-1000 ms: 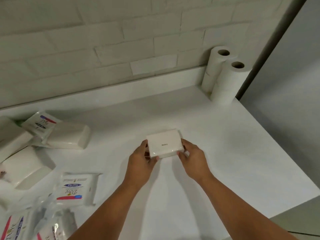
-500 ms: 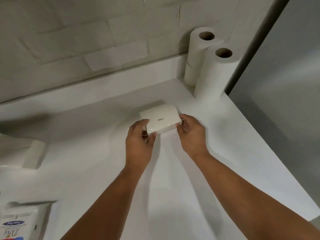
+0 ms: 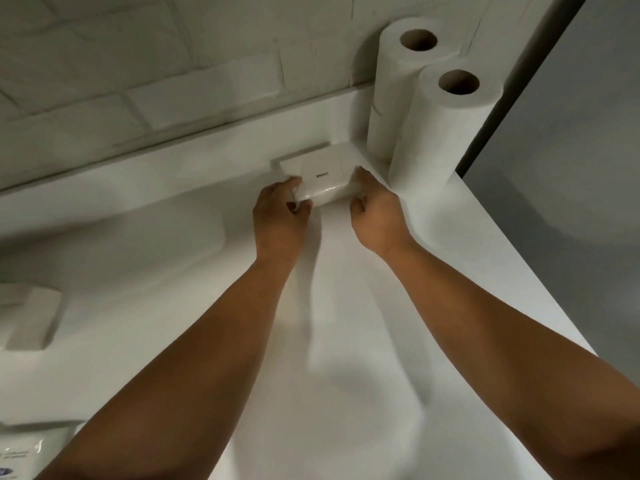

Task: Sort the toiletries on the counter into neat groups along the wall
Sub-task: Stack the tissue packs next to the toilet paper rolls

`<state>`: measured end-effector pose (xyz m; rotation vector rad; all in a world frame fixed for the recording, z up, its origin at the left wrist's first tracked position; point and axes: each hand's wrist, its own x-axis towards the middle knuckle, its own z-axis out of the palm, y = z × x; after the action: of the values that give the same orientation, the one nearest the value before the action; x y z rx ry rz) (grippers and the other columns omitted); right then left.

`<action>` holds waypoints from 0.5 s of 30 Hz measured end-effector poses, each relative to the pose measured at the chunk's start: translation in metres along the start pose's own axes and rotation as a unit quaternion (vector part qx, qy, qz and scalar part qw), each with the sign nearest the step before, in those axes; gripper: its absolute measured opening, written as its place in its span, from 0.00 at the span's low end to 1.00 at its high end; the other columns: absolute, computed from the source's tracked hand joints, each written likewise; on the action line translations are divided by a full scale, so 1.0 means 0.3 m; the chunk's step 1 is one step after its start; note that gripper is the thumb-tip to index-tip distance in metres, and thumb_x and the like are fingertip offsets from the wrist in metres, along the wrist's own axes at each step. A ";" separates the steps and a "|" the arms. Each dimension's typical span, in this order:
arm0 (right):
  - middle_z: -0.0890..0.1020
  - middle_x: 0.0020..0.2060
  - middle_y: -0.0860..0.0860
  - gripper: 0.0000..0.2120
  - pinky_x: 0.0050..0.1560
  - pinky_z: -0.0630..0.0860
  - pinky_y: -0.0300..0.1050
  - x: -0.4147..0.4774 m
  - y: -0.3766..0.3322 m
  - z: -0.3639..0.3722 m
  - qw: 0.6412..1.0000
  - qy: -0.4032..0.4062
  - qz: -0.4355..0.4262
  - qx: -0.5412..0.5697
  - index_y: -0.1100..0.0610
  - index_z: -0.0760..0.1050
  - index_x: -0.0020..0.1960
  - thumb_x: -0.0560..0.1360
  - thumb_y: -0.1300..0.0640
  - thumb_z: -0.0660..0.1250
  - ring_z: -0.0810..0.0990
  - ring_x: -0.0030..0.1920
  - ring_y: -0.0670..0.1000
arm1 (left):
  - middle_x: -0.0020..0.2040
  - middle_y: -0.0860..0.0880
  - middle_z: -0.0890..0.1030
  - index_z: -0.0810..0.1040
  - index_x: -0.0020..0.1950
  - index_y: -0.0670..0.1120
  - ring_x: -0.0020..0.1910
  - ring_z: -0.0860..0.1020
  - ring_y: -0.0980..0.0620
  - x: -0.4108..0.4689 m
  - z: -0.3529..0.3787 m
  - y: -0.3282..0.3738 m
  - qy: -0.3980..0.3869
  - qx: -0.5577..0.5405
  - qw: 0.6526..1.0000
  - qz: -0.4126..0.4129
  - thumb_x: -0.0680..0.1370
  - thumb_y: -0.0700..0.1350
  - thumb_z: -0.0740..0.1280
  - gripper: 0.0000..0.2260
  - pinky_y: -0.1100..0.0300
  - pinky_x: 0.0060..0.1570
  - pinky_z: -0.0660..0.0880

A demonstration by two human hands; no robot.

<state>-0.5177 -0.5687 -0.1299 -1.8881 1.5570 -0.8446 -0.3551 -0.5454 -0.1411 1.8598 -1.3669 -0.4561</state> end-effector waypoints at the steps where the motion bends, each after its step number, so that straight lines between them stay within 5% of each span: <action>1: 0.80 0.56 0.50 0.22 0.56 0.63 0.28 0.020 0.000 0.001 1.000 -0.007 0.002 -0.007 0.59 0.69 0.72 0.78 0.67 0.57 0.78 0.54 0.51 | 0.63 0.48 0.77 0.78 0.67 0.49 0.38 0.74 0.64 0.013 0.006 0.002 0.001 0.000 1.000 0.003 0.77 0.42 0.71 0.18 0.87 0.47 0.59; 3: 0.78 0.63 0.52 0.24 0.59 0.65 0.31 0.061 0.006 0.006 1.000 -0.020 0.009 -0.022 0.58 0.68 0.72 0.78 0.66 0.56 0.77 0.62 0.54 | 0.62 0.48 0.77 0.79 0.66 0.49 0.37 0.74 0.63 0.039 0.016 0.005 0.002 0.001 1.000 0.007 0.76 0.41 0.71 0.18 0.86 0.47 0.59; 7: 0.79 0.59 0.53 0.22 0.52 0.67 0.36 0.119 0.011 0.013 0.998 -0.038 0.034 -0.019 0.57 0.69 0.68 0.76 0.67 0.55 0.78 0.58 0.57 | 0.61 0.45 0.79 0.80 0.65 0.46 0.37 0.75 0.59 0.087 0.032 0.008 0.011 0.011 1.000 0.023 0.75 0.39 0.72 0.18 0.86 0.48 0.59; 15: 0.72 0.69 0.55 0.26 0.69 0.68 0.46 0.167 0.003 0.021 0.996 -0.067 0.057 -0.029 0.60 0.63 0.74 0.76 0.65 0.55 0.72 0.68 0.57 | 0.59 0.46 0.80 0.81 0.64 0.48 0.49 0.82 0.48 0.152 0.055 -0.003 0.004 0.018 1.000 0.016 0.74 0.41 0.72 0.18 0.71 0.59 0.66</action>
<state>-0.5070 -0.6180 -0.1284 -1.8374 1.6047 -0.6161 -0.3492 -0.5933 -0.1454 1.8652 -1.4059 -0.4102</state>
